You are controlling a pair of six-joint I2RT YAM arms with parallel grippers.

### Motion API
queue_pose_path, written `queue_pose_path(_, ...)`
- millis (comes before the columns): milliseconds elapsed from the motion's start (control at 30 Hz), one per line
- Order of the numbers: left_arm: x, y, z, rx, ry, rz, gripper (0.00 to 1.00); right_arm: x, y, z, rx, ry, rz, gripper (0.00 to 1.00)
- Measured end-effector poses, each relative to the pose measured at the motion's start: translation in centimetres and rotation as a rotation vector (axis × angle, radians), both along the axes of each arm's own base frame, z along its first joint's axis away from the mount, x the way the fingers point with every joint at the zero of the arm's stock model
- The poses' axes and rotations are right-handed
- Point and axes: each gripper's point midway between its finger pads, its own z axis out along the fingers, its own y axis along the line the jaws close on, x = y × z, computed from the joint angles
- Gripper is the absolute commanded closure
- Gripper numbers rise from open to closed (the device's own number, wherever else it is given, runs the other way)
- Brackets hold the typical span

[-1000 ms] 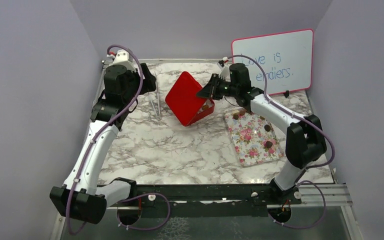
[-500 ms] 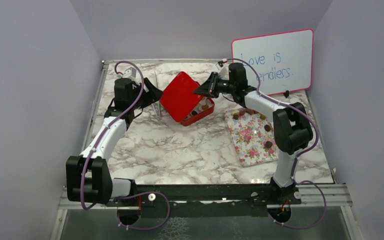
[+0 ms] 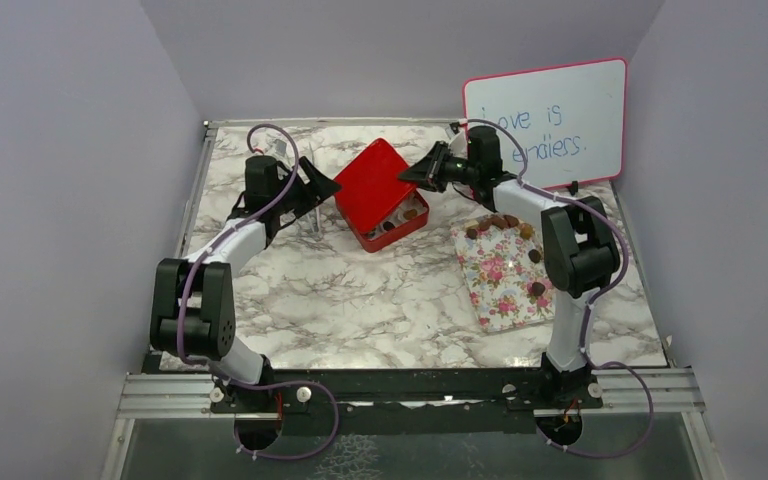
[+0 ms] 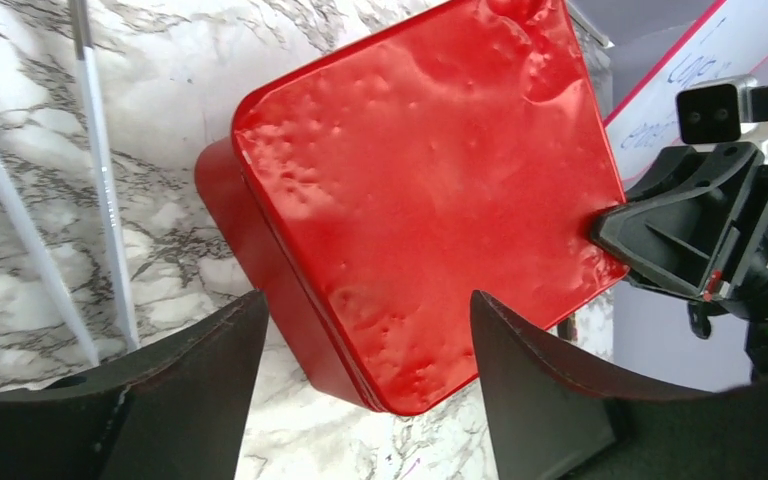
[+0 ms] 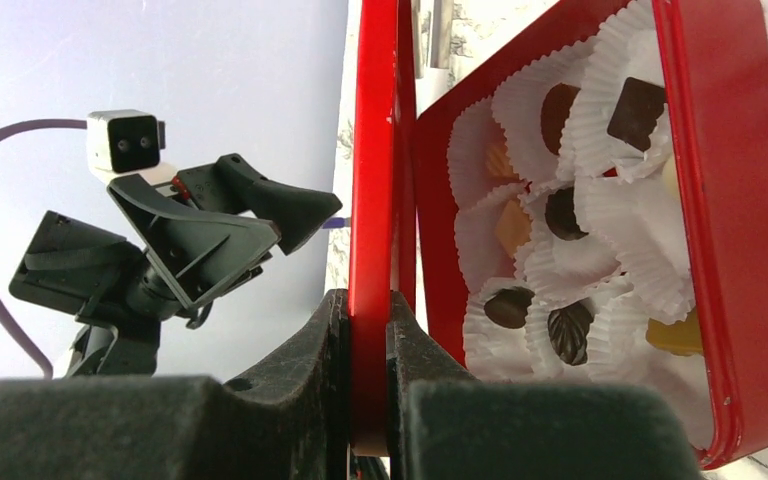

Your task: Pack the chocolate

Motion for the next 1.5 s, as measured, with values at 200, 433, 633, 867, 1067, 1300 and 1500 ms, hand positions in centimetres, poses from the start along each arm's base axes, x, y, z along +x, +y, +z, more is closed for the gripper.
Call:
queue_pose_path(200,0.8,-1.2,-1.8,-0.076,0.035,-0.037,0.38,0.3,-0.1,-1.1,0.000,0.022,-0.007,0.99)
queue_pose_path(433,0.9,-1.7,-3.8,-0.096,0.083,-0.059,0.49,0.4,-0.4,-1.5,0.004,0.018,-0.016,0.99)
queue_pose_path(633,1.1,-1.9,-5.6,-0.097,0.124,-0.068,0.54,0.3,-0.9,-2.5,0.002,0.034,-0.028,0.95)
queue_pose_path(867,1.0,-2.1,-6.5,-0.097,0.146,-0.076,0.64,0.2,-1.4,-3.1,-0.004,0.046,-0.036,0.91)
queue_pose_path(1067,0.8,-2.7,-7.2,-0.094,0.162,-0.091,0.69,0.0,-1.8,-3.7,-0.011,0.051,-0.039,0.83)
queue_pose_path(1300,0.7,-3.2,-7.3,-0.088,0.163,-0.107,0.74,0.1,-2.2,-4.1,-0.033,0.032,-0.044,0.64)
queue_pose_path(1500,0.6,-3.8,-7.4,-0.086,0.162,-0.127,0.76,0.3,-3.3,-6.5,-0.141,0.053,-0.082,0.48)
